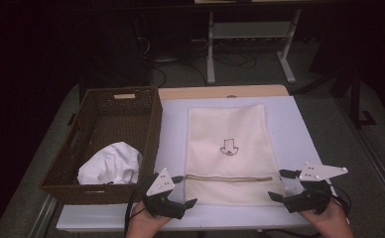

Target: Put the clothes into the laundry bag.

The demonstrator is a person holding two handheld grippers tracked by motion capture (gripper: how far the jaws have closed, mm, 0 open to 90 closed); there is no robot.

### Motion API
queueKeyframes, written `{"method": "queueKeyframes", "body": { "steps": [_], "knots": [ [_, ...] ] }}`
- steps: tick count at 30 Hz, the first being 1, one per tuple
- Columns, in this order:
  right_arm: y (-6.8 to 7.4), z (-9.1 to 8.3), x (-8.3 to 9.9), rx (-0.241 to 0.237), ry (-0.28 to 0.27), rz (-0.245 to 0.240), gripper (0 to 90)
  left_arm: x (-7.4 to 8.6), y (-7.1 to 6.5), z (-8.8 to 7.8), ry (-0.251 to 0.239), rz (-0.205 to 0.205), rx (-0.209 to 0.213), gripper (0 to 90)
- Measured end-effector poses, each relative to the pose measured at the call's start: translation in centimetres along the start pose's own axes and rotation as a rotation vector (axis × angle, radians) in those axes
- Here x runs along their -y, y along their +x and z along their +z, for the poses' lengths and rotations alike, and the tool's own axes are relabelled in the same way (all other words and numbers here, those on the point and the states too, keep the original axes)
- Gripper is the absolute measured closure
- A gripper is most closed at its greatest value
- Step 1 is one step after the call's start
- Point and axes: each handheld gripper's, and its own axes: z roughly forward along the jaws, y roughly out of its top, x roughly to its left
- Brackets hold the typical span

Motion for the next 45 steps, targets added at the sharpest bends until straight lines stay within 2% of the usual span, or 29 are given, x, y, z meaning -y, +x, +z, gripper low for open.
{"method": "queueKeyframes", "body": {
  "steps": [7, 15, 22, 27, 34, 45],
  "knots": [
    [-0.3, 0.8, -1.7, -0.026, 0.017, -0.043, 17.3, -0.1, -0.2, -0.1, 0.005, 0.004, 0.000, 17.5],
    [-1.3, 2.4, -4.3, -0.079, 0.042, -0.090, 22.8, 0.0, -0.3, 0.1, 0.014, 0.000, -0.001, 17.6],
    [-2.0, 4.5, -6.5, -0.109, 0.077, -0.132, 24.6, -0.1, -0.3, 0.1, 0.015, 0.002, -0.007, 17.6],
    [-2.0, 6.2, -7.7, -0.137, 0.105, -0.180, 29.8, 0.0, -0.3, 0.2, 0.017, -0.007, -0.003, 17.6],
    [-2.1, 8.6, -8.7, -0.167, 0.139, -0.222, 36.7, 0.0, -0.3, 0.4, 0.030, -0.005, 0.005, 18.3],
    [-2.0, 11.7, -8.7, -0.213, 0.202, -0.251, 45.4, 0.1, -0.2, 0.5, 0.033, -0.013, 0.007, 18.5]
  ]
}}
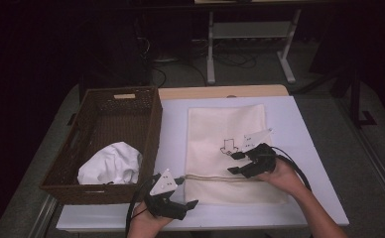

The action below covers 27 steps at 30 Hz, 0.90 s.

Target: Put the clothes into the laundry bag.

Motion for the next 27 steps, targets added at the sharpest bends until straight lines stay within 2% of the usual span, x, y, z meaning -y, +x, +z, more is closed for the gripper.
{"method": "queueKeyframes", "body": {
  "steps": [12, 21, 27],
  "knots": [
    [0.2, 2.4, 0.3, -0.044, 0.074, -0.024, 53.9, 0.0, 0.1, -0.1, 0.000, 0.000, 0.003, 19.0],
    [0.5, 3.3, 0.8, -0.057, 0.111, -0.045, 60.1, 0.0, 0.0, 0.0, 0.007, -0.001, 0.009, 19.4],
    [0.7, 3.6, 1.0, -0.076, 0.113, -0.044, 61.0, 0.0, 0.0, 0.0, 0.008, -0.001, 0.011, 19.5]
  ]
}}
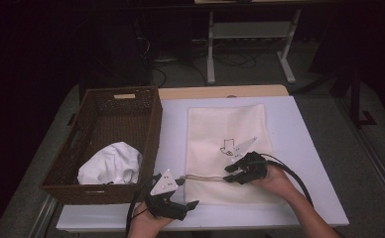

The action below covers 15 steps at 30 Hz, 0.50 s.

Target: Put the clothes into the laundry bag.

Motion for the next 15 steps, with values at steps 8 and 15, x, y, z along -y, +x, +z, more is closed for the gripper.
{"method": "queueKeyframes", "body": {
  "steps": [8, 15],
  "knots": [
    [0.14, 0.15, -0.11, 0.019, 0.008, -0.042, 73.5, -0.04, -0.01, 0.12, 0.001, -0.003, 0.002, 19.8],
    [-0.36, 0.14, -0.10, 0.027, 0.005, -0.056, 85.4, -0.10, -0.02, 0.21, 0.004, -0.002, 0.015, 20.9]
  ]
}}
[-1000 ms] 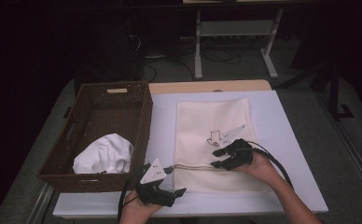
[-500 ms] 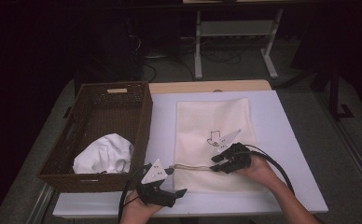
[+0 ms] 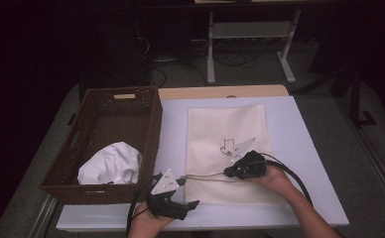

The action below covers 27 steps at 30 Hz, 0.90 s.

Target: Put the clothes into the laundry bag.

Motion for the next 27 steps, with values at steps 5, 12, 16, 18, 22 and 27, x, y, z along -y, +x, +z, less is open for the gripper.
{"method": "queueKeyframes", "body": {
  "steps": [5, 12, 16, 18, 22, 27],
  "knots": [
    [-0.3, -0.2, -0.2, -0.012, 0.003, 0.011, 86.9, -0.1, -0.2, -0.1, 0.001, 0.004, 0.007, 21.3],
    [-0.4, -1.2, -0.5, -0.022, -0.033, 0.029, 87.1, -0.4, -0.4, -0.2, -0.020, -0.007, 0.021, 21.1],
    [-0.6, -2.1, -0.9, -0.033, -0.058, 0.041, 87.1, -0.9, -0.5, -0.5, -0.038, -0.011, 0.031, 20.8],
    [-0.7, -2.2, -0.9, -0.035, -0.060, 0.037, 87.1, -1.1, -0.5, -0.5, -0.041, -0.013, 0.033, 21.0],
    [-1.0, -3.0, -1.2, -0.043, -0.078, 0.048, 87.2, -1.7, -0.7, -0.7, -0.037, -0.025, 0.066, 22.6],
    [-1.1, -3.4, -1.3, -0.048, -0.089, 0.052, 87.1, -2.7, -0.9, -1.3, -0.058, -0.036, 0.110, 23.1]
  ]
}}
